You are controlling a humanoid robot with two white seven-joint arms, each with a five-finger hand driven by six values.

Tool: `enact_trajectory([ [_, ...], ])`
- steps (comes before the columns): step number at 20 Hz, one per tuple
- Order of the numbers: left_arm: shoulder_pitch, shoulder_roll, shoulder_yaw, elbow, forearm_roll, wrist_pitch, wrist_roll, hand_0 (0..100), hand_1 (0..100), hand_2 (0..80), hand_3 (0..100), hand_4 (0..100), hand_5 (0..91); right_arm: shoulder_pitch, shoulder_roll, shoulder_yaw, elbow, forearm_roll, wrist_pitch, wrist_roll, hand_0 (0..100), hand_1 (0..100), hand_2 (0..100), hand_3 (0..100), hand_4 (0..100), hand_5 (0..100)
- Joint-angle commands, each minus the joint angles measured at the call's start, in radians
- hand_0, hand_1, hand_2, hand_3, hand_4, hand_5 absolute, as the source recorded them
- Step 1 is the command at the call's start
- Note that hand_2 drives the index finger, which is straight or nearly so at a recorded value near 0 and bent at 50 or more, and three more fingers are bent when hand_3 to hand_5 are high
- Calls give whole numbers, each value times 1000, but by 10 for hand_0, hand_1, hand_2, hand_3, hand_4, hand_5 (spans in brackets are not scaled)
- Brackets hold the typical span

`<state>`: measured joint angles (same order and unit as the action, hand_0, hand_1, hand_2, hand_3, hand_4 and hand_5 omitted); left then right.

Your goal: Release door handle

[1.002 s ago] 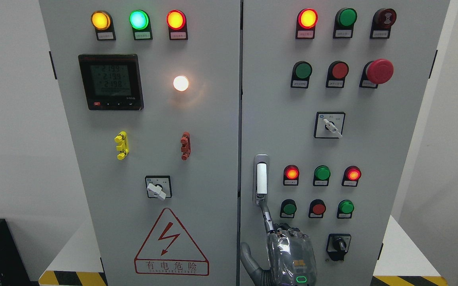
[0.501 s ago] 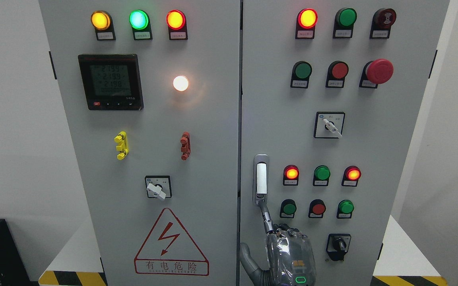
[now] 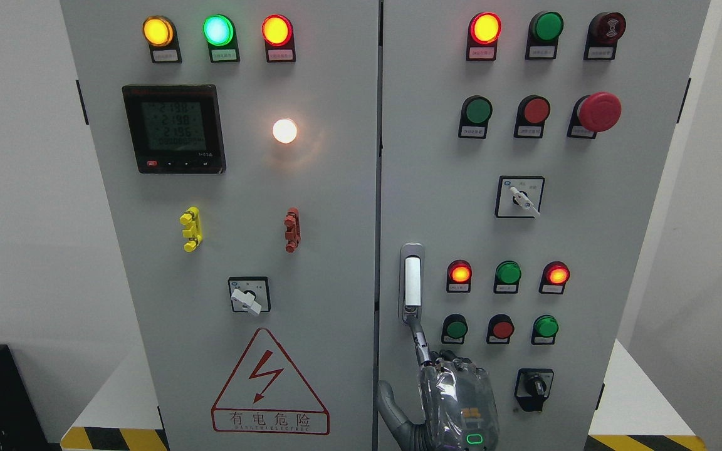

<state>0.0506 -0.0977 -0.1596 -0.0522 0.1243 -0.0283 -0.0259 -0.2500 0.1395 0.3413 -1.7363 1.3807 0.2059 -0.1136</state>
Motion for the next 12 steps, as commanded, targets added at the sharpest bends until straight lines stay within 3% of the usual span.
enact_trajectory([
  [1, 0, 0, 0, 0, 0, 1, 0, 0, 0, 43, 104, 4, 0, -2, 0, 1, -34, 0, -2, -1, 431, 235, 16, 748, 699, 676],
  [12, 0, 1, 0, 0, 0, 1, 0, 0, 0, 44, 104, 4, 0, 3, 0, -2, -55, -5, -2, -3, 451, 253, 169, 740, 695, 676],
])
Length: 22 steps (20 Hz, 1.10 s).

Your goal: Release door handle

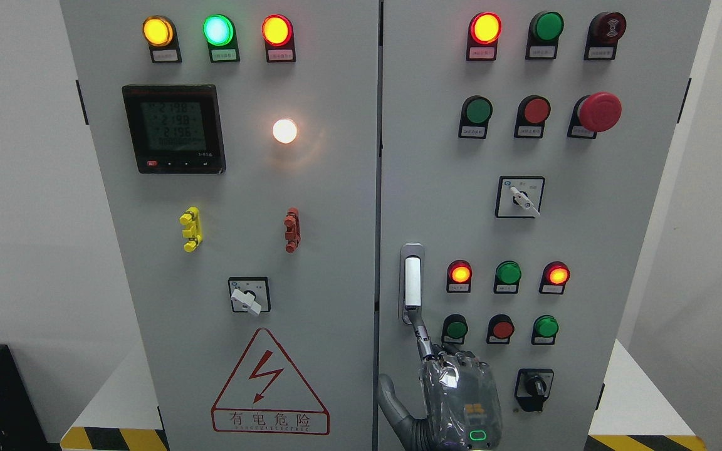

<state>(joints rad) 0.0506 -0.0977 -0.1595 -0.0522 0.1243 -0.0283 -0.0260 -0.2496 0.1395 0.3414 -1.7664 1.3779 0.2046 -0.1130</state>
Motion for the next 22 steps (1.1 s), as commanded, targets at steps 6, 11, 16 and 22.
enact_trajectory([
  [6, 0, 1, 0, 0, 0, -1, 0, 0, 0, 43, 105, 6, 0, 3, 0, -5, -47, -5, -2, -1, 472, 297, 319, 742, 690, 667],
  [11, 0, 1, 0, 0, 0, -1, 0, 0, 0, 43, 104, 6, 0, 19, 0, -7, -74, -5, -2, 3, 388, 309, 453, 745, 672, 645],
  [16, 0, 1, 0, 0, 0, 1, 0, 0, 0, 44, 104, 6, 0, 26, 0, -10, -87, -5, -1, 32, 311, 266, 578, 803, 663, 618],
  [22, 0, 1, 0, 0, 0, -1, 0, 0, 0, 43, 105, 6, 0, 18, 0, -33, -88, -5, -2, 35, 194, 230, 644, 877, 677, 601],
])
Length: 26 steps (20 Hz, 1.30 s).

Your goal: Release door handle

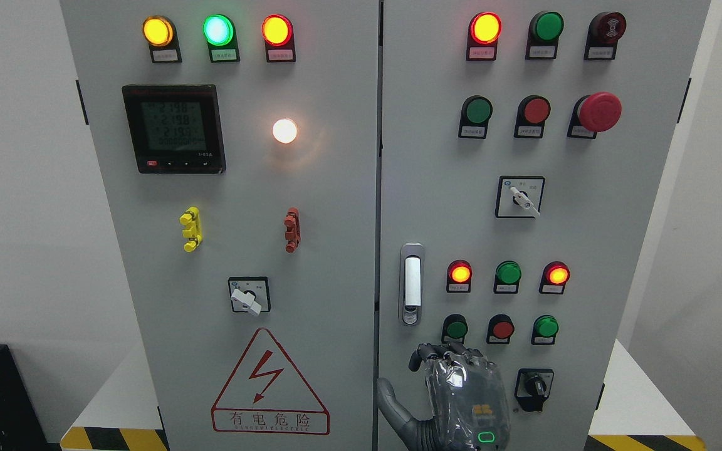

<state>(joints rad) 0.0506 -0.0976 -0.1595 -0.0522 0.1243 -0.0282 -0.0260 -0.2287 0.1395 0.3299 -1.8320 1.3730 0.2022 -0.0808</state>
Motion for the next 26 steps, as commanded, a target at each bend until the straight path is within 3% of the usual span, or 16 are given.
enact_trajectory([
  [1, 0, -1, 0, 0, 0, 1, 0, 0, 0, 43, 106, 6, 0, -4, 0, -26, -24, 0, 0, 12, 177, 221, 650, 885, 681, 602],
  [4, 0, 1, 0, 0, 0, 1, 0, 0, 0, 43, 106, 5, 0, -9, -1, -35, -33, 0, -4, 38, 168, 175, 679, 896, 685, 604],
  [12, 0, -1, 0, 0, 0, 1, 0, 0, 0, 44, 105, 5, 0, -55, -3, -40, -44, 12, 2, 39, 155, 154, 718, 926, 687, 601],
  [16, 0, 1, 0, 0, 0, -1, 0, 0, 0, 43, 104, 5, 0, -96, -6, -61, -39, 18, 17, 41, 124, 283, 717, 924, 688, 603],
  [20, 0, 1, 0, 0, 0, -1, 0, 0, 0, 43, 103, 5, 0, -130, -12, -64, -38, 21, 25, 81, 123, 309, 716, 919, 690, 606],
  [26, 0, 1, 0, 0, 0, -1, 0, 0, 0, 42, 104, 4, 0, -139, -6, -68, -35, 43, 32, 85, 123, 322, 713, 914, 689, 605],
])
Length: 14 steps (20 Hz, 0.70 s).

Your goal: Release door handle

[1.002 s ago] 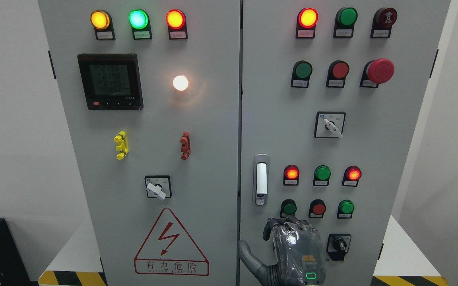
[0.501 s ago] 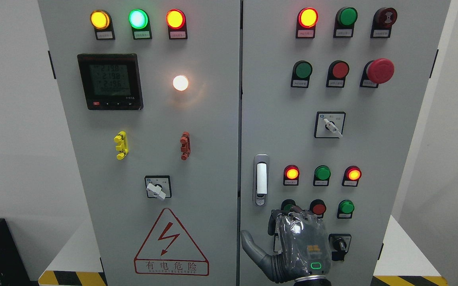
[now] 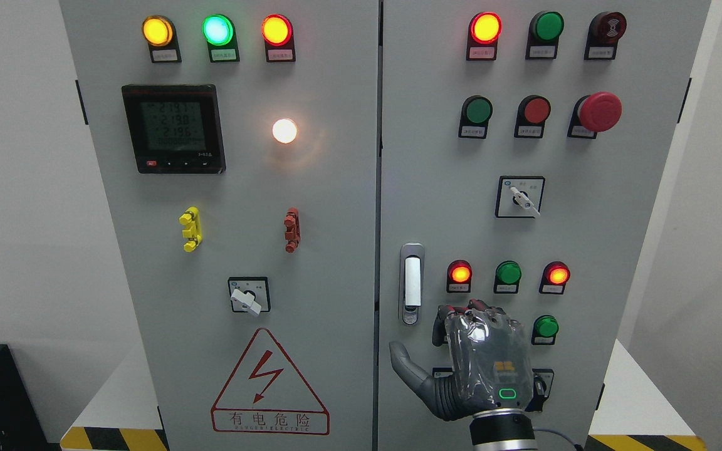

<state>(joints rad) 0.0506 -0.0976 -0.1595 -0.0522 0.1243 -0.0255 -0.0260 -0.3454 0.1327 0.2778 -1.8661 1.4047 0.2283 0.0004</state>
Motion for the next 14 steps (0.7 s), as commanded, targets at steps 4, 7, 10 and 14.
enact_trajectory([
  [4, 0, -1, 0, 0, 0, -4, 0, 0, 0, 42, 104, 5, 0, -38, 2, -15, 1, 10, 26, 10, 120, 335, 709, 913, 690, 607],
  [7, 0, 1, 0, 0, 0, -2, 0, 0, 0, 43, 104, 5, 0, -52, 2, -15, 5, 10, 40, 30, 119, 339, 706, 912, 689, 607],
  [10, 0, 1, 0, 0, 0, -4, 0, 0, 0, 42, 105, 5, 0, -70, 4, -14, 16, 10, 42, 35, 117, 351, 705, 912, 689, 608],
  [14, 0, -1, 0, 0, 0, -2, 0, 0, 0, 42, 105, 4, 0, -98, 7, -9, 24, 10, 52, 49, 120, 352, 705, 910, 690, 608],
])
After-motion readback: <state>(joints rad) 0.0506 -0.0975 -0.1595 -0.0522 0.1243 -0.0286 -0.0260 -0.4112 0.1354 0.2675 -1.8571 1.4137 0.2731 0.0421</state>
